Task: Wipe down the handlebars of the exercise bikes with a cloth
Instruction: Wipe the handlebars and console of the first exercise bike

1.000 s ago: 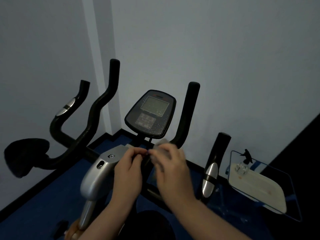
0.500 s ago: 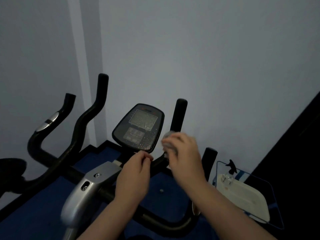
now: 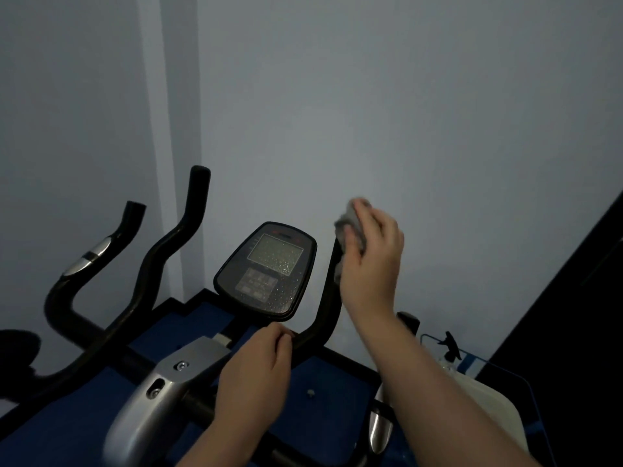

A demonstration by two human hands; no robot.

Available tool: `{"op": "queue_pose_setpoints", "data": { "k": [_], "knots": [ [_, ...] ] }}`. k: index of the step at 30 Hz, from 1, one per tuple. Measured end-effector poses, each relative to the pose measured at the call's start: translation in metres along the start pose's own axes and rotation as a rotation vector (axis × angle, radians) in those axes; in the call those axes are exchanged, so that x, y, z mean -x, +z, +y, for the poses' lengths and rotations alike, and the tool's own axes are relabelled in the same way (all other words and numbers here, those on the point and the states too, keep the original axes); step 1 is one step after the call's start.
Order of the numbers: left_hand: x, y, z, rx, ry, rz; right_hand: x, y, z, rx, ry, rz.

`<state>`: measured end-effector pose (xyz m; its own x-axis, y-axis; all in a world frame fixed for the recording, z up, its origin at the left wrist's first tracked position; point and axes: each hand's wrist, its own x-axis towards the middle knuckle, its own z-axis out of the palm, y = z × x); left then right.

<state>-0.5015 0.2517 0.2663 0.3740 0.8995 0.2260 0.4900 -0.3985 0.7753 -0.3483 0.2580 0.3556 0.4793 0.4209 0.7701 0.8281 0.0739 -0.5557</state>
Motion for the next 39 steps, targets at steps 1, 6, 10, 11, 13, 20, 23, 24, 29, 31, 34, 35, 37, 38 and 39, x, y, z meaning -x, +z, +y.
{"op": "queue_pose_setpoints", "data": {
  "k": [1, 6, 10, 11, 13, 20, 23, 24, 29, 31, 34, 35, 37, 38, 39],
  "knots": [
    [0.0, 0.0, 0.0, -0.002, -0.002, 0.0, -0.014, -0.001, -0.001, 0.106, -0.076, -0.086],
    [0.0, -0.001, -0.001, 0.014, -0.013, 0.001, 0.009, 0.003, 0.005, -0.04, 0.119, -0.065],
    [-0.001, 0.0, -0.001, 0.028, -0.01, 0.0, 0.056, 0.005, 0.008, -0.088, 0.331, -0.061],
    [-0.001, 0.0, -0.001, 0.021, -0.009, 0.005, 0.046, 0.004, 0.008, -0.087, 0.316, -0.033],
    [-0.003, 0.0, -0.001, 0.012, -0.023, 0.011, 0.018, 0.005, 0.006, -0.114, 0.305, -0.002],
    [-0.002, 0.002, -0.001, -0.029, -0.017, 0.017, 0.088, 0.01, 0.002, -0.023, 0.525, -0.144],
    [-0.001, 0.002, -0.001, -0.003, -0.02, 0.036, 0.08, -0.001, 0.002, -0.084, 0.377, -0.121],
    [0.001, 0.001, -0.001, -0.006, -0.019, 0.051, 0.066, -0.004, 0.0, -0.04, 0.241, -0.126],
    [0.01, -0.006, 0.001, -0.015, 0.007, 0.09, 0.034, -0.015, 0.005, 0.524, -0.242, -0.498],
    [0.016, -0.011, -0.001, 0.023, 0.013, 0.044, 0.06, -0.019, 0.004, 0.474, -0.15, -0.545],
    [0.035, -0.019, -0.005, 0.068, 0.011, 0.035, 0.104, -0.016, -0.016, 0.28, -0.179, -0.643],
    [0.043, -0.023, -0.006, 0.089, -0.003, 0.054, 0.109, -0.016, -0.02, 0.221, -0.229, -0.698],
    [0.062, -0.03, -0.012, 0.102, -0.055, 0.117, 0.094, -0.022, -0.016, 0.137, -0.213, -0.729],
    [0.073, -0.034, -0.017, 0.108, -0.09, 0.151, 0.083, -0.025, -0.009, 0.122, -0.182, -0.7],
    [0.085, -0.036, -0.02, 0.113, -0.122, 0.181, 0.072, -0.028, 0.0, 0.114, -0.138, -0.645]
  ]
}}
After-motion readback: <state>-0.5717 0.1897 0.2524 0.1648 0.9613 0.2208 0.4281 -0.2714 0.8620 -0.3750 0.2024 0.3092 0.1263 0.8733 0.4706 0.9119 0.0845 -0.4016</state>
